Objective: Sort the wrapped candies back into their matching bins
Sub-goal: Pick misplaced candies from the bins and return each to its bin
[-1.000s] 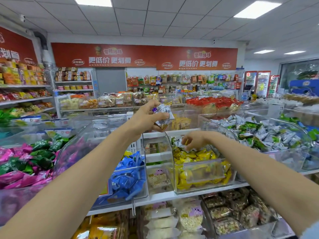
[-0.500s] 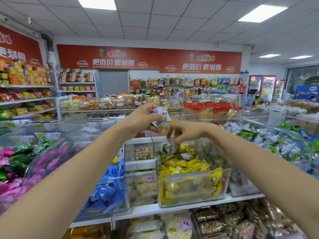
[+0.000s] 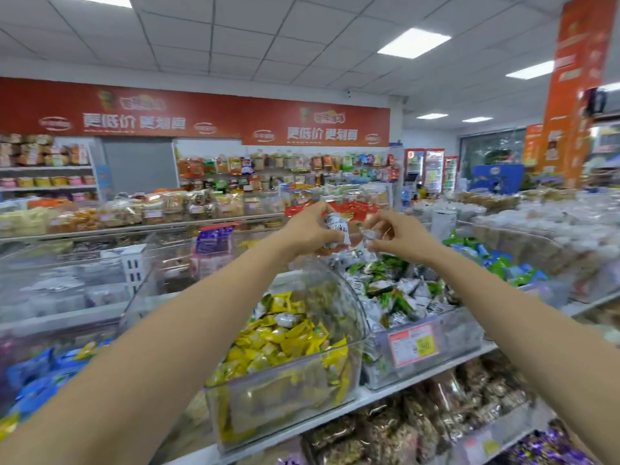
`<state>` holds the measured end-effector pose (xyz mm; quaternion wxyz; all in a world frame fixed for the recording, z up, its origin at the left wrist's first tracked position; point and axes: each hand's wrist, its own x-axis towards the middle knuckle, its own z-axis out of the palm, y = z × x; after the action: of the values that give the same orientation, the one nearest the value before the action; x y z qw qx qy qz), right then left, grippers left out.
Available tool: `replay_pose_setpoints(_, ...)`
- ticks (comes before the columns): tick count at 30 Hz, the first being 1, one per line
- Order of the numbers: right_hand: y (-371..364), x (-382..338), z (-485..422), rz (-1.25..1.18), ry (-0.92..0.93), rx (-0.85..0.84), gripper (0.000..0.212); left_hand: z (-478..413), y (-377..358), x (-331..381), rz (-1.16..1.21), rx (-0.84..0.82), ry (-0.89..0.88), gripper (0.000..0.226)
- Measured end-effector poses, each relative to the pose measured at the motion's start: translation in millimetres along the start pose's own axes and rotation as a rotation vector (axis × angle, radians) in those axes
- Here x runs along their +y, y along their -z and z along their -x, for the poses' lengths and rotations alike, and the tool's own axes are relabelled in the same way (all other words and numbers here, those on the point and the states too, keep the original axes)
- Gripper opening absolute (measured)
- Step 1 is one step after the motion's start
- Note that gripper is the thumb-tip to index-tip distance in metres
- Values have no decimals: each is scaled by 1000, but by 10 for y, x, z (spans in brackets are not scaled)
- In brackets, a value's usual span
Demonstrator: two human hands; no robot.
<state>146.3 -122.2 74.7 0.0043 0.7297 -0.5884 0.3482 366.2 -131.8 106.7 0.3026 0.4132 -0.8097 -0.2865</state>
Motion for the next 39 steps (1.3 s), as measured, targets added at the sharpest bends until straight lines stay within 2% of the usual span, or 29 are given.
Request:
replay_pose_setpoints(4,-20,102,39,-15,-37,-203,30,-114,-169,-64,-156,-53,-32,50)
replay_pose_setpoints(6,1,79,61,-27,-42,-245,29,-101,-177,-117,-165,-103,-32,57)
replay_pose_setpoints(8,27,15,53,-47,-1,-157,24,-37,-107,-124,-171,-130,-32,52)
replay_pose_setpoints(11,50,-207,-16,-82,68,-4,27,138,143,-93,-195,-74,-79,30)
replay_pose_setpoints(14,-21,-601,-104,-139,175,-19,22,336,453,-160,-180,52,-120,21)
replay_pose_setpoints(18,-366,-1240,-162,-226,267,-369,22,678,811,-459,-235,198,-89,18)
replay_pose_setpoints(21,-850,-1498,-234,-101,271,-636,26,933,984,-787,-351,243,-11,19)
replay_pose_setpoints(25,-1416,-1498,-303,232,199,-792,52,1199,1044,-951,-453,73,99,31)
replay_pose_setpoints(28,-1582,-1433,-333,325,146,-759,57,1246,1057,-886,-467,1,108,33)
replay_pose_setpoints(33,-1641,-1406,-293,463,146,-655,42,1237,1061,-877,-473,-35,94,31)
replay_pose_setpoints(39,-1527,-1386,-261,361,148,-591,32,1201,1045,-837,-443,4,58,29)
